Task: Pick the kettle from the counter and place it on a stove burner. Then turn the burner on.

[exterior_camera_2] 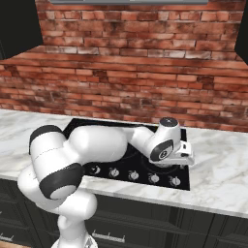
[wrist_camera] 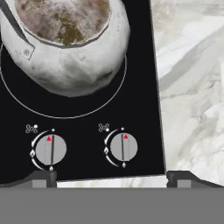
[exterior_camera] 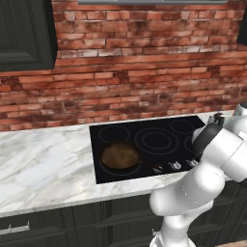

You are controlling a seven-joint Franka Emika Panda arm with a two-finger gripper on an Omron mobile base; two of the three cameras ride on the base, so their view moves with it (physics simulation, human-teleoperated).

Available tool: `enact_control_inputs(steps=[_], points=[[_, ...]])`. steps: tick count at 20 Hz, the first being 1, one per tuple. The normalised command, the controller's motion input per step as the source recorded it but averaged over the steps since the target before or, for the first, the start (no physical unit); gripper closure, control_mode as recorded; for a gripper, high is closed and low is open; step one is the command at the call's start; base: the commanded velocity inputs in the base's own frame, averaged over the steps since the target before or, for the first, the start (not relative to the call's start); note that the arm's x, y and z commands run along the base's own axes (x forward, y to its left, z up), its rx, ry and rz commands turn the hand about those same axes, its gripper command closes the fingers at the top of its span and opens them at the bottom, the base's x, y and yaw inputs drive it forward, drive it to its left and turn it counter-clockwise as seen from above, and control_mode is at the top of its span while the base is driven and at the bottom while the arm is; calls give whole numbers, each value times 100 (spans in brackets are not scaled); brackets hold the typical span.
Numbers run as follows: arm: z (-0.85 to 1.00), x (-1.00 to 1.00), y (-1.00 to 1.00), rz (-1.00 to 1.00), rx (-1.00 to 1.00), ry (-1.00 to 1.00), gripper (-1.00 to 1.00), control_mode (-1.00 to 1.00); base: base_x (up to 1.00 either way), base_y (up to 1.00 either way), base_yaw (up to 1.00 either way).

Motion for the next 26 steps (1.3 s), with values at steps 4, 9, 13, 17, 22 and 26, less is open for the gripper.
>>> enact_control_inputs(steps=[4, 9, 13, 17, 22, 26], points=[[-49, -20, 0, 6, 4, 0, -100, -100, 0, 0, 0], [-31, -10, 0, 4, 0, 1, -100, -100, 0, 0, 0], [-17, 0, 0, 0, 0, 12, -100, -100, 0, 0, 0], [-23, 1, 0, 0, 0, 10, -100, -100, 0, 0, 0], [-18, 2, -7, 0, 0, 2, -100, -100, 0, 0, 0], [-16, 0, -24, 0, 0, 0, -100, -100, 0, 0, 0]])
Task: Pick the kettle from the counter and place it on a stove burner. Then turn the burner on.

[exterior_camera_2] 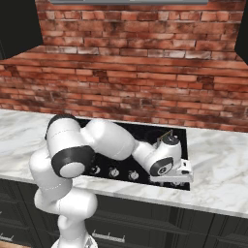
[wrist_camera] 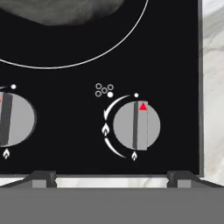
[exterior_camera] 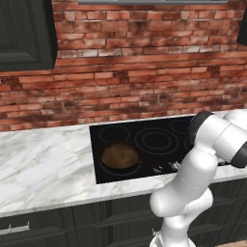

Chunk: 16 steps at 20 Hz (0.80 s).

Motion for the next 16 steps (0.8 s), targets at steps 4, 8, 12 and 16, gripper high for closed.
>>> enact_control_inputs(steps=[4, 8, 12, 16], points=[[-7, 2, -13, 0, 0, -1, -100, -100, 0, 0, 0], [0, 11, -2, 0, 0, 0, -100, -100, 0, 0, 0], [0, 32, -3, 0, 0, -2, -100, -100, 0, 0, 0], [0, 36, 0, -1, 0, -2, -100, -100, 0, 0, 0]])
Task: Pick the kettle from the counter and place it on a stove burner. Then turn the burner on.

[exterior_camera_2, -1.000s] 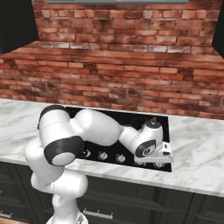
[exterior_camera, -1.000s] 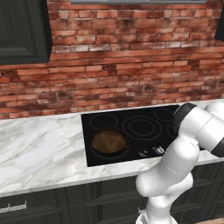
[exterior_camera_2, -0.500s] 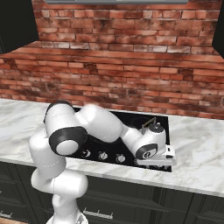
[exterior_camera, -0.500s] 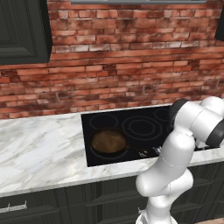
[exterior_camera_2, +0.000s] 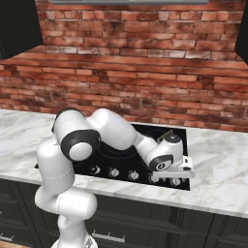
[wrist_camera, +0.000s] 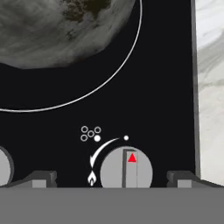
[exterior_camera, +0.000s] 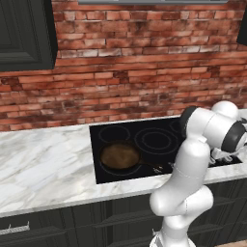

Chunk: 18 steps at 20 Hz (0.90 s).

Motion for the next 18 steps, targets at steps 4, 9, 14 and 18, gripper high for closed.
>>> enact_control_inputs(steps=[4, 9, 14, 18], points=[[-3, 11, -2, 0, 0, 0, -100, -100, 0, 0, 0], [-7, 0, -12, 0, 0, -1, -100, -100, 0, 0, 0], [-14, 2, 0, 0, 0, 0, -100, -100, 0, 0, 0], [-12, 0, 0, 0, 0, 0, -100, -100, 0, 0, 0]])
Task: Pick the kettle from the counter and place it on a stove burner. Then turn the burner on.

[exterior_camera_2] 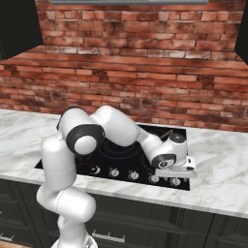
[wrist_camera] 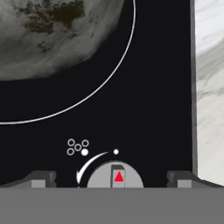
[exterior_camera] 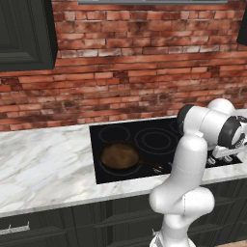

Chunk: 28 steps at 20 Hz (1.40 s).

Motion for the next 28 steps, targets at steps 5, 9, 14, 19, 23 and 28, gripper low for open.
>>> enact_control_inputs(steps=[5, 9, 14, 19, 23, 28], points=[[-7, 0, -7, 0, 1, -2, -100, -100, 0, 0, 0], [19, 0, -13, 0, 6, -2, -100, -100, 0, 0, 0], [0, 0, 0, 0, 0, 0, -100, -100, 0, 0, 0], [-5, -2, 12, 0, -1, 0, -100, -100, 0, 0, 0], [0, 0, 2, 0, 0, 0, -100, -100, 0, 0, 0], [-5, -2, 0, 0, 0, 0, -100, -100, 0, 0, 0]])
